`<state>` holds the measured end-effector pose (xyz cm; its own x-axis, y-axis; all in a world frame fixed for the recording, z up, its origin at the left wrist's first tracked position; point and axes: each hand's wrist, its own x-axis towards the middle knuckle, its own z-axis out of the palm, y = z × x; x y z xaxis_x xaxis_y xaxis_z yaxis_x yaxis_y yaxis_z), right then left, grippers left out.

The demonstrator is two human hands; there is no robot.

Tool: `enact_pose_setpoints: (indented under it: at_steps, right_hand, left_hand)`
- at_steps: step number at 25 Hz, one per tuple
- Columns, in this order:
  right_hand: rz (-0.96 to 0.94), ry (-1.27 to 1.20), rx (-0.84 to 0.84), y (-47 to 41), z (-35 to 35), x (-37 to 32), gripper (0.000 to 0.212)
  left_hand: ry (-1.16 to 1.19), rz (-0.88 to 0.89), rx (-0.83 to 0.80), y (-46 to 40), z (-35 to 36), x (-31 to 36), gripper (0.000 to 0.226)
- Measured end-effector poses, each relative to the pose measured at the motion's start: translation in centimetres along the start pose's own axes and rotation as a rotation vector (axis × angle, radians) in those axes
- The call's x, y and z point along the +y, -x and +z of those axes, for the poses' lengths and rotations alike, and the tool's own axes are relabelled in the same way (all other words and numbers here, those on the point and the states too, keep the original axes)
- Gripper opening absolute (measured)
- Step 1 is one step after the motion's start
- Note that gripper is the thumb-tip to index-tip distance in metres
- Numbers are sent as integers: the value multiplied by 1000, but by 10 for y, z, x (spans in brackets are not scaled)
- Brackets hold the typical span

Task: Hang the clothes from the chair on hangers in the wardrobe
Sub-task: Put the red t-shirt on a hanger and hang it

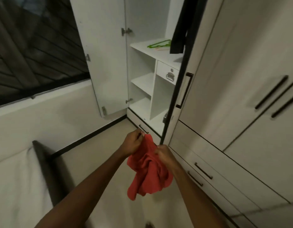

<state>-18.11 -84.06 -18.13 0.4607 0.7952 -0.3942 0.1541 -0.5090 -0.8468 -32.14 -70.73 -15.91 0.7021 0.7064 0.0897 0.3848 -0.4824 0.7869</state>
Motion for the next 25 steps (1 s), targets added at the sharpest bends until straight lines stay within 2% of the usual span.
enact_pose_setpoints:
  at_steps: [2, 5, 9, 11, 13, 16, 17, 19, 21, 25]
  right_hand:
    - [-57, 112, 25, -28, 27, -28, 28]
    - [-179, 257, 148, -78, 53, -65, 23]
    - [-271, 491, 353, -159, 59, -114, 21]
    - [-314, 585, 441, -204, 50, -146, 23]
    - [-311, 517, 418, -245, 41, -176, 22]
    - [-364, 197, 233, -288, 25, -208, 30]
    - [-375, 161, 190, -299, 20, -216, 33]
    - [-434, 278, 147, -320, 13, -236, 29]
    - [-451, 473, 171, -348, 10, -254, 23]
    - [-278, 500, 419, -407, -1, -286, 11]
  left_hand:
    - [-76, 31, 111, -16, -34, -23, 27]
    - [-191, 63, 213, -54, -85, -51, 21]
    - [-214, 37, 297, -127, -145, -84, 21]
    - [-221, 38, 286, -167, -173, -94, 22]
    - [-241, 66, 303, -210, -199, -101, 20]
    - [-199, 90, 447, -269, -234, -108, 16]
    - [-179, 91, 483, -288, -245, -111, 16]
    - [-142, 115, 512, -325, -267, -117, 17]
    - [-96, 161, 514, -366, -281, -127, 18]
    - [-94, 244, 451, -442, -289, -146, 18]
